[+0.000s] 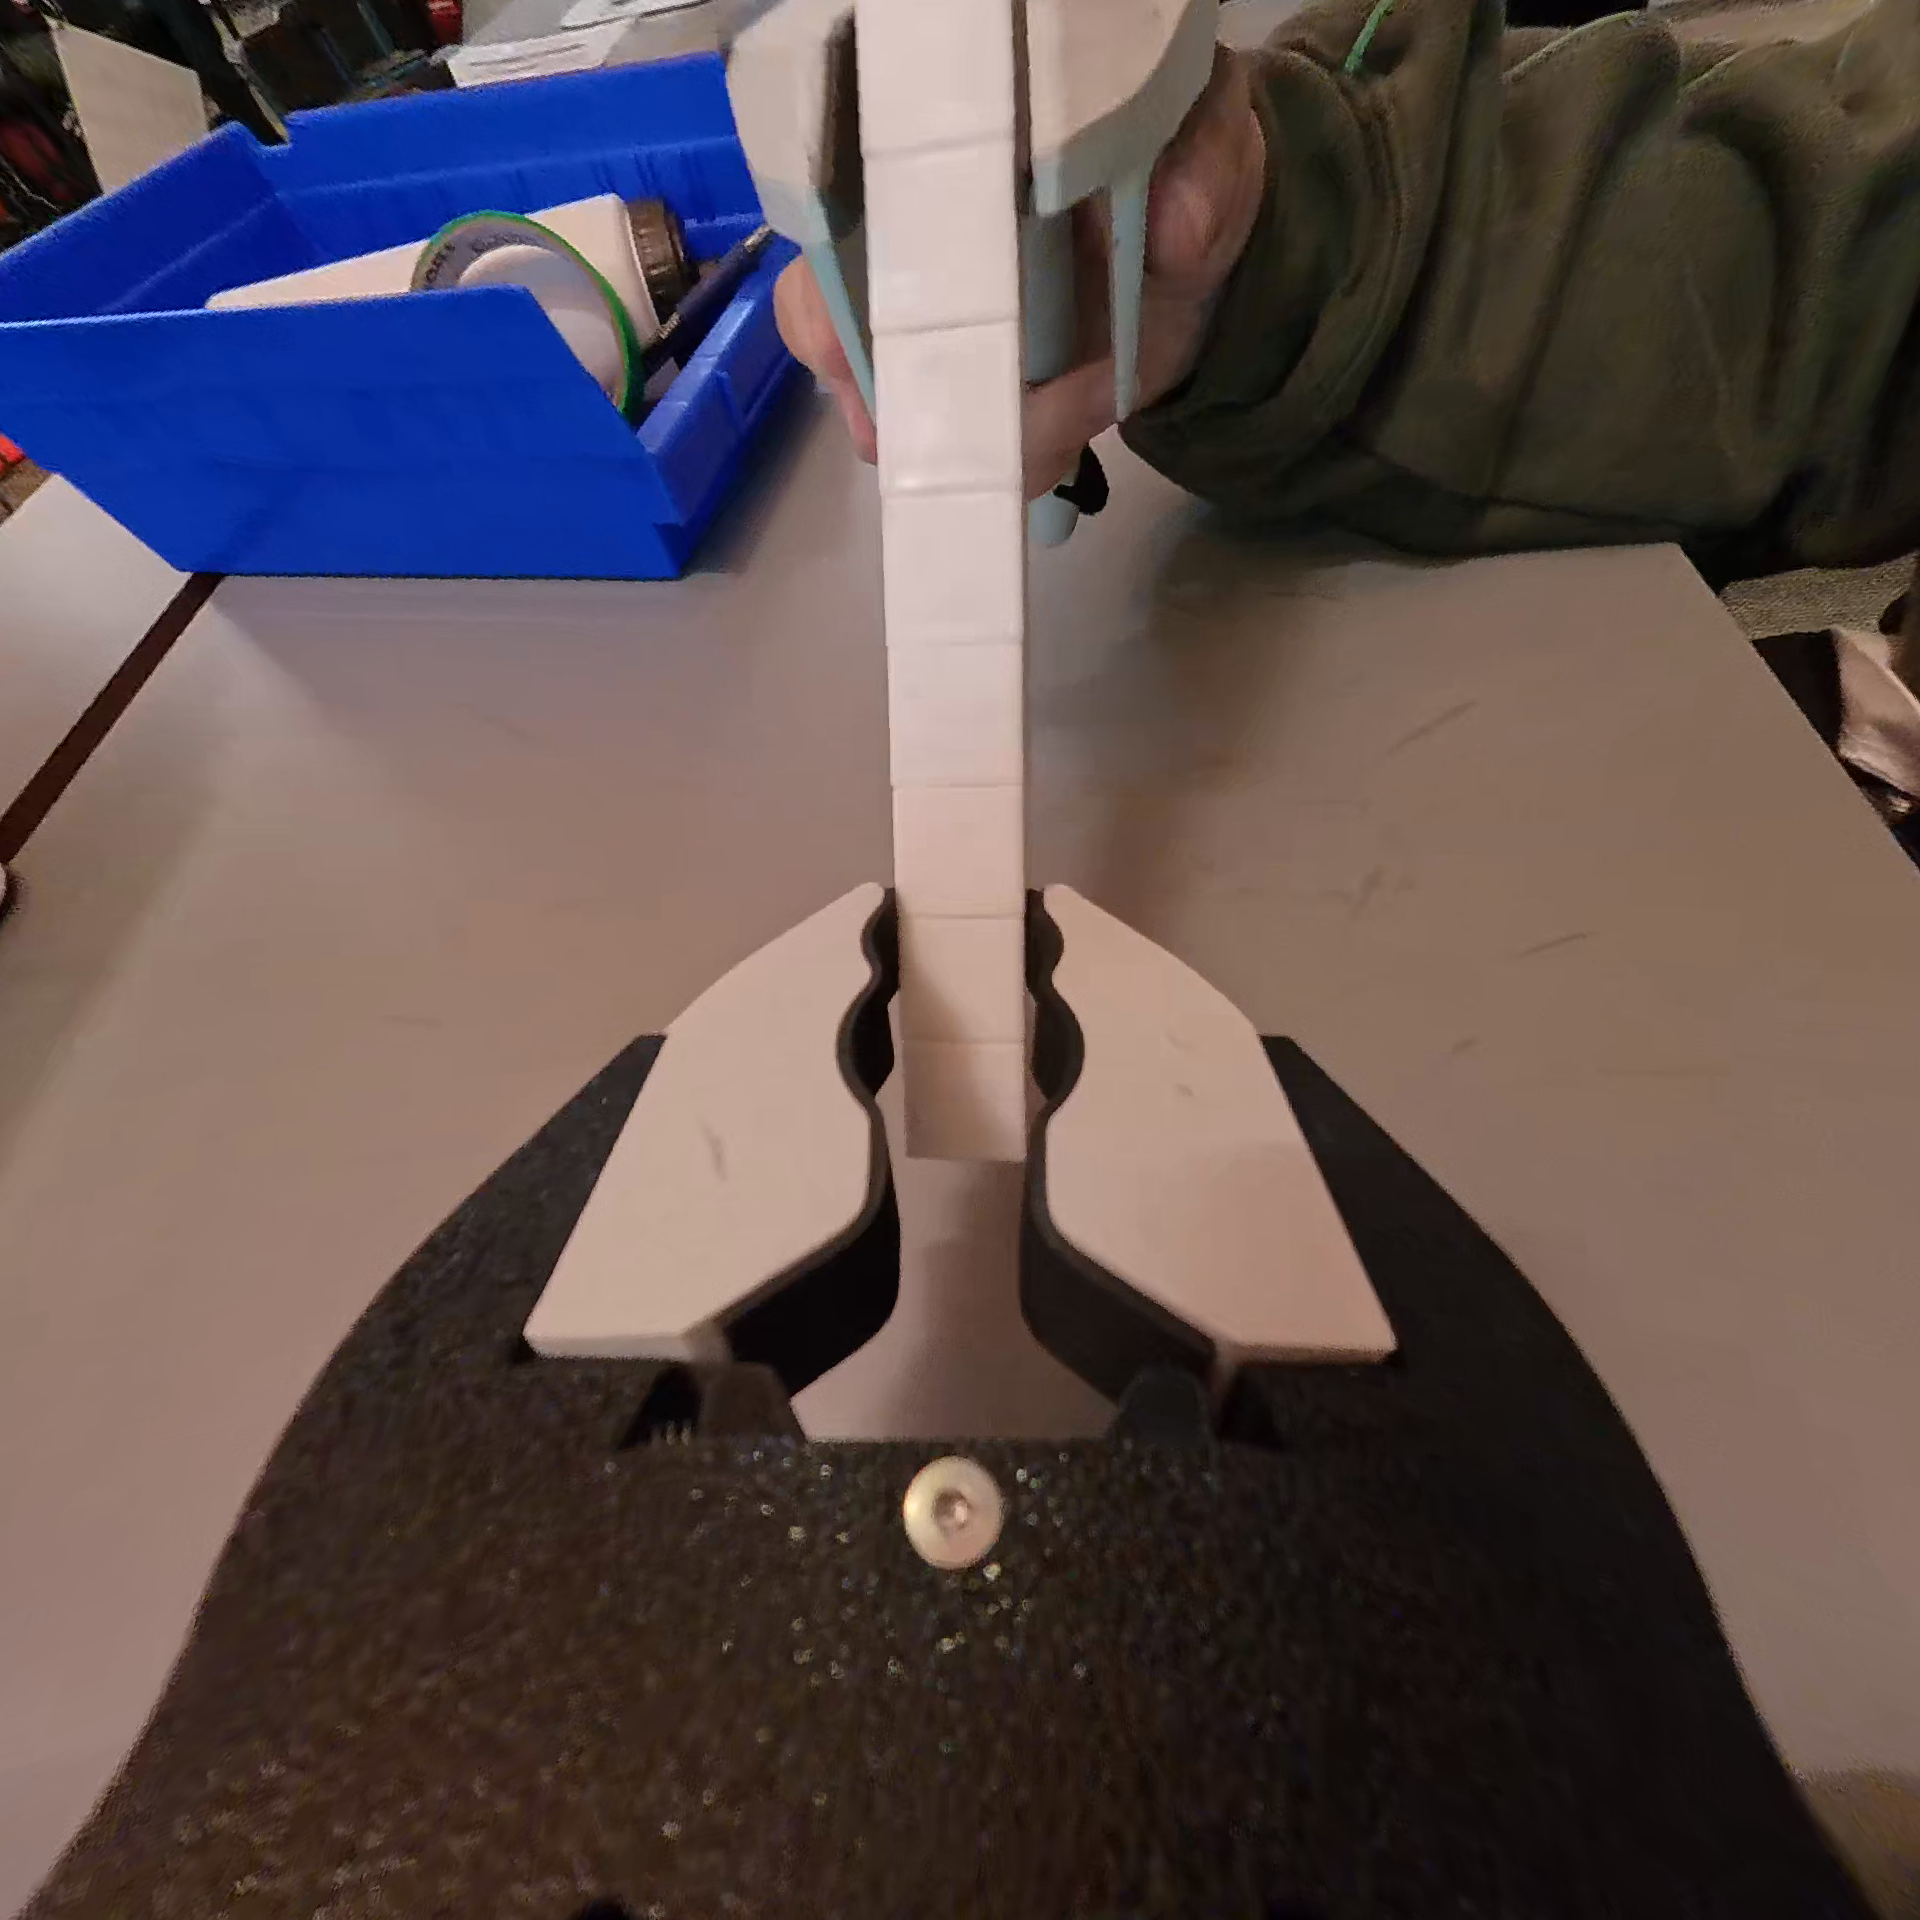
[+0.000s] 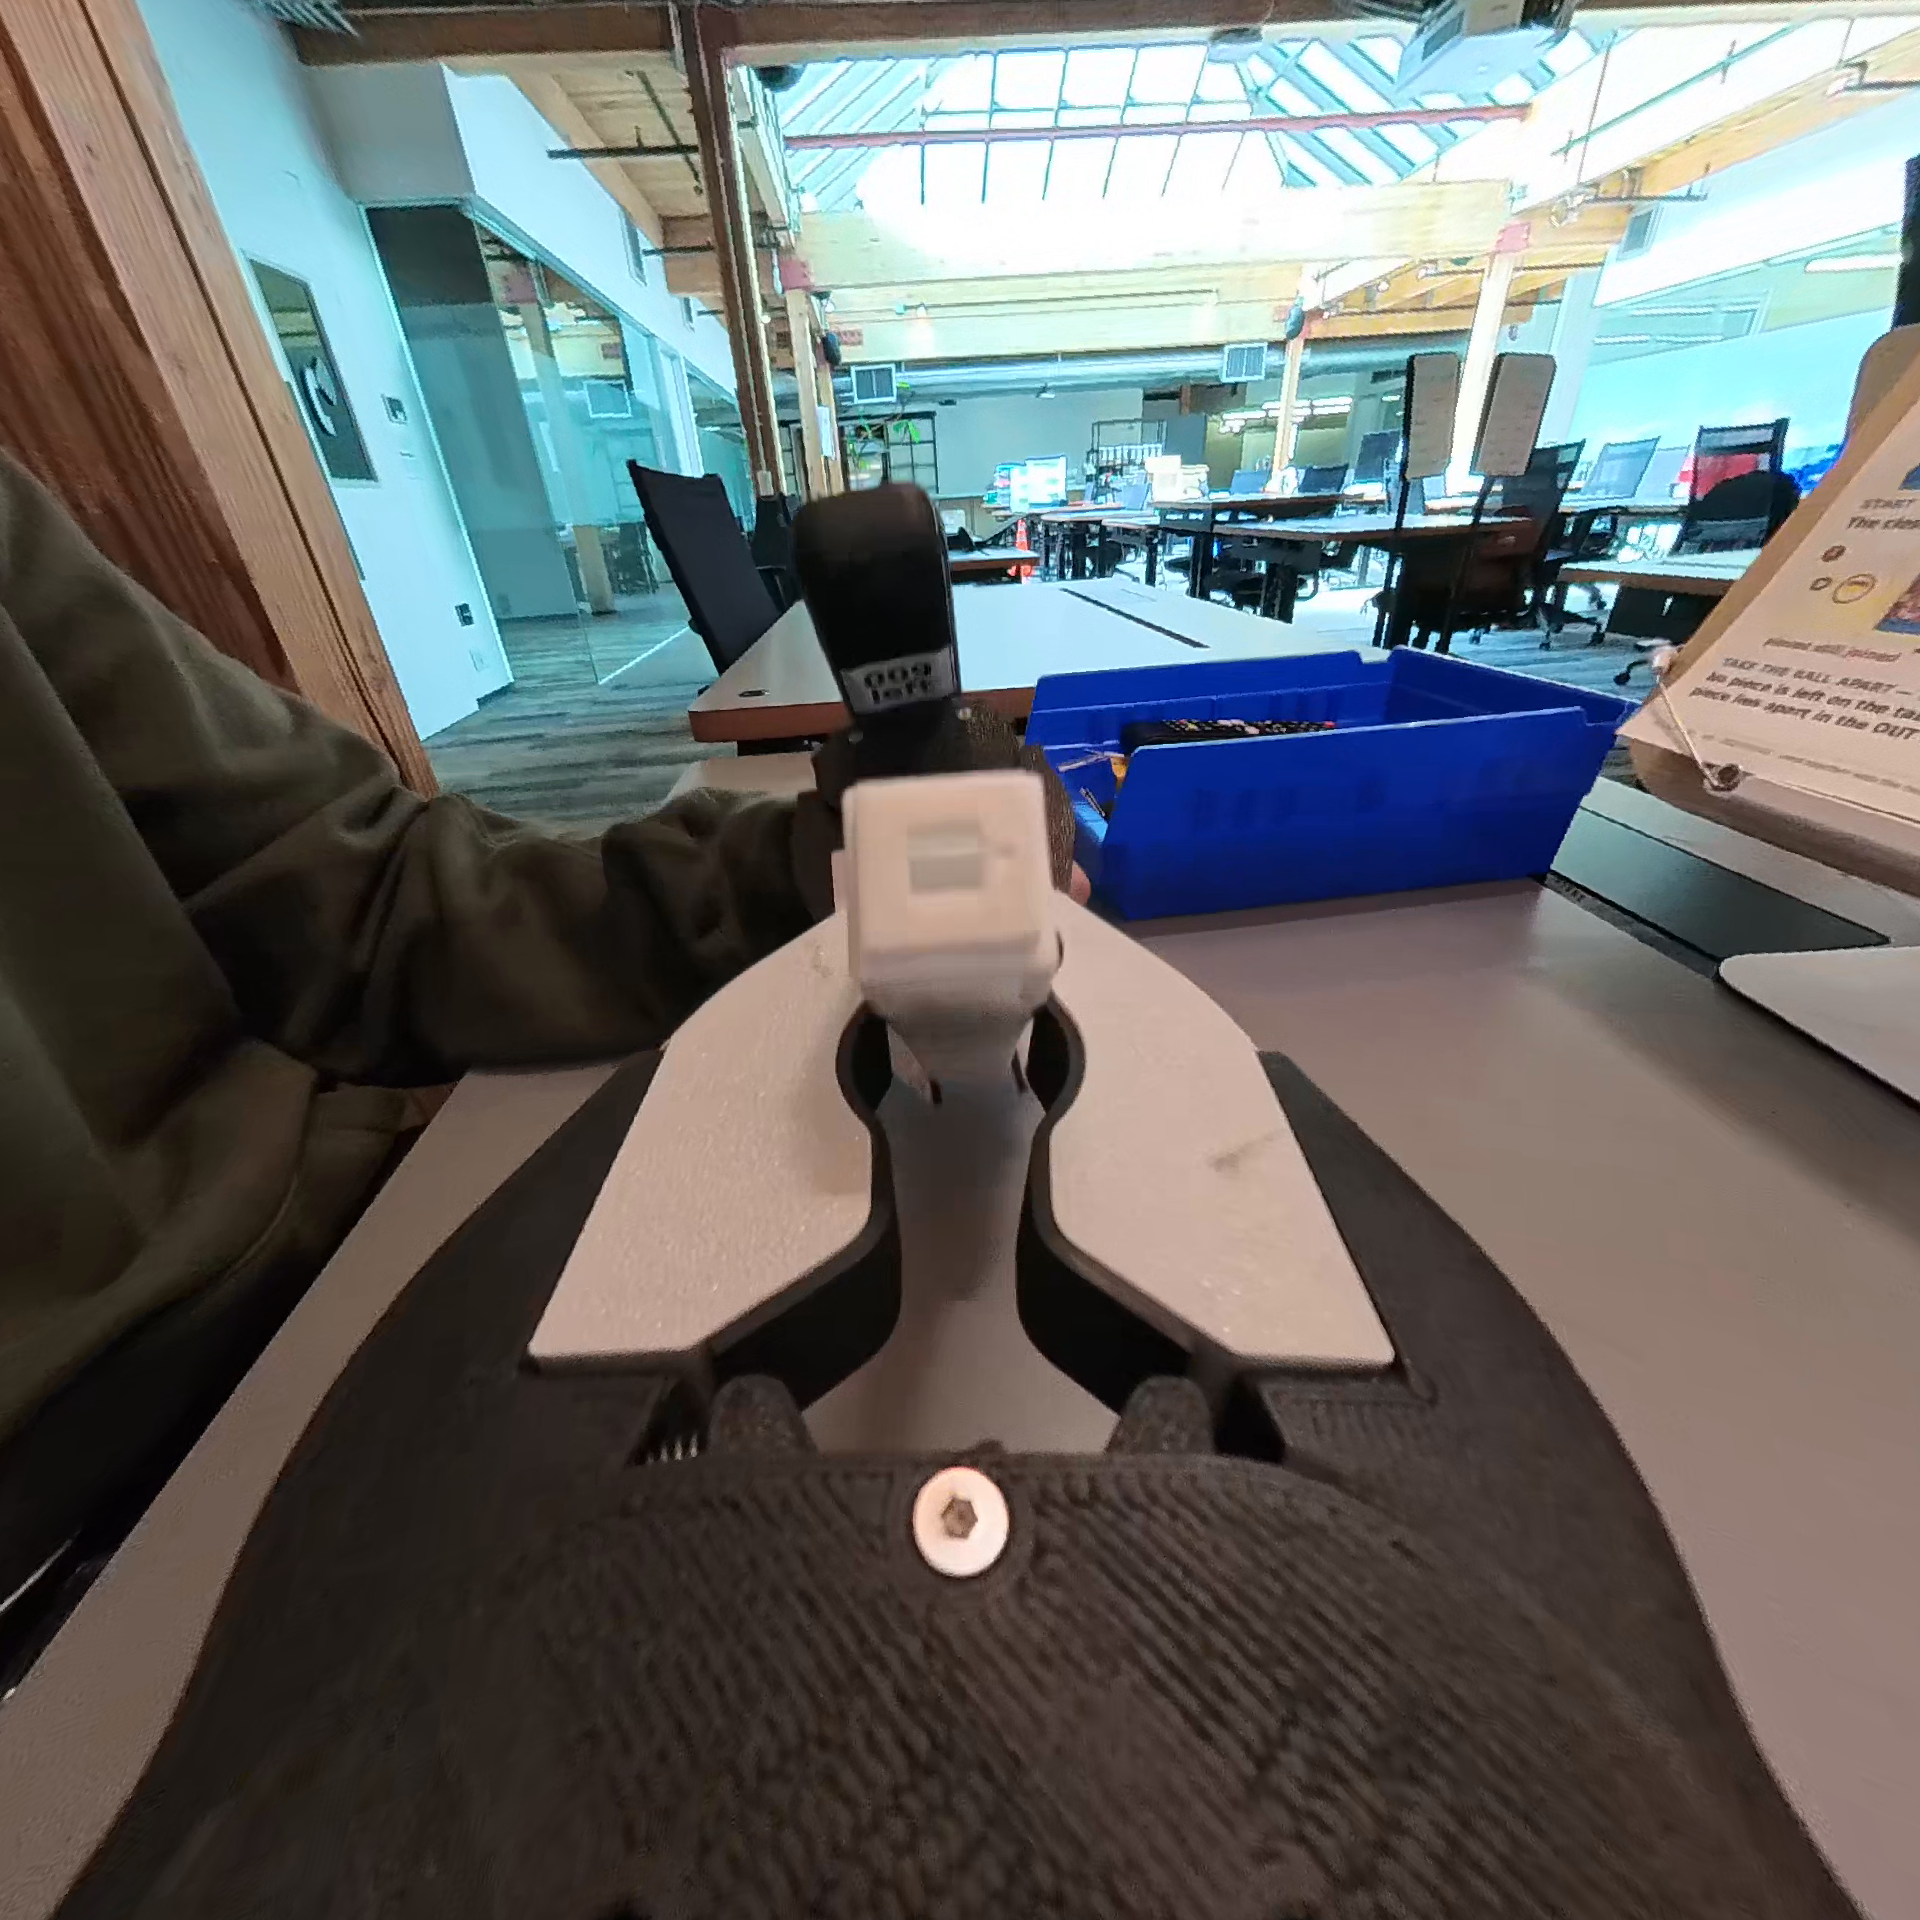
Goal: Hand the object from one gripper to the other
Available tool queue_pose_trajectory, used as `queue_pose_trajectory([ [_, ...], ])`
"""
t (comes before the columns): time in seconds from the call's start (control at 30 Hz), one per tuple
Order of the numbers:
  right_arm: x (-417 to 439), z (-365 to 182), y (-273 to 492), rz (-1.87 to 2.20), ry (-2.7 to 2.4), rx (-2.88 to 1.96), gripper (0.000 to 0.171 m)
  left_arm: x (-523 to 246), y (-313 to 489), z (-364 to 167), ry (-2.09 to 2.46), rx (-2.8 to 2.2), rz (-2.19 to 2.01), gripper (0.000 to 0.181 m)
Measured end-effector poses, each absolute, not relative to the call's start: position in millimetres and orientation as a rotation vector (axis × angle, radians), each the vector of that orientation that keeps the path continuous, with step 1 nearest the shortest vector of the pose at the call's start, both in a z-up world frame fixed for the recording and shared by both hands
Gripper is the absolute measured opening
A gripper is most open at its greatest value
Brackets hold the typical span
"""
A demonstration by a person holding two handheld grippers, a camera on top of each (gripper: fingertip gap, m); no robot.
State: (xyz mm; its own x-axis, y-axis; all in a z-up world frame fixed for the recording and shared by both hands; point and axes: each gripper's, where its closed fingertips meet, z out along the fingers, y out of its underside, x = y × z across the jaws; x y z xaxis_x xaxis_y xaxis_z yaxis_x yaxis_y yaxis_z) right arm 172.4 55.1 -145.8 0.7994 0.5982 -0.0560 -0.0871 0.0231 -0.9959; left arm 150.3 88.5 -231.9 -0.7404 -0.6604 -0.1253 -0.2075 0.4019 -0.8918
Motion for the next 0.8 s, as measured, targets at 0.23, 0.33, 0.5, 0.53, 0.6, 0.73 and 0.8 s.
queue_pose_trajectory([
  [0.23, 182.0, -126.3, 59.6, 0.481, -0.324, -1.33, 0.035, 162.0, 82.4, -213.0, 2.041, -0.819, -1.517, 0.022],
  [0.33, 189.0, -125.9, 68.5, 0.365, -0.255, -1.309, 0.051, 172.0, 79.0, -194.0, 1.867, -0.889, -1.693, 0.022],
  [0.5, 190.4, -132.3, 75.0, 0.334, -0.23, -1.343, 0.04, 177.7, 68.2, -178.5, 1.716, -0.939, -1.9, 0.022],
  [0.53, 189.7, -133.3, 75.4, 0.331, -0.234, -1.348, 0.033, 178.6, 66.2, -180.3, 1.723, -0.937, -1.882, 0.022],
  [0.6, 184.1, -134.7, 74.2, 0.355, -0.271, -1.348, 0.024, 179.0, 64.7, -182.2, 1.729, -0.934, -1.873, 0.022],
  [0.73, 182.7, -140.5, 76.1, 0.395, -0.267, -1.38, 0.024, 180.1, 65.0, -188.1, 1.753, -0.943, -1.835, 0.022],
  [0.8, 181.2, -140.9, 75.9, 0.429, -0.262, -1.376, 0.023, 179.5, 62.9, -188.8, 1.76, -0.942, -1.85, 0.022],
])
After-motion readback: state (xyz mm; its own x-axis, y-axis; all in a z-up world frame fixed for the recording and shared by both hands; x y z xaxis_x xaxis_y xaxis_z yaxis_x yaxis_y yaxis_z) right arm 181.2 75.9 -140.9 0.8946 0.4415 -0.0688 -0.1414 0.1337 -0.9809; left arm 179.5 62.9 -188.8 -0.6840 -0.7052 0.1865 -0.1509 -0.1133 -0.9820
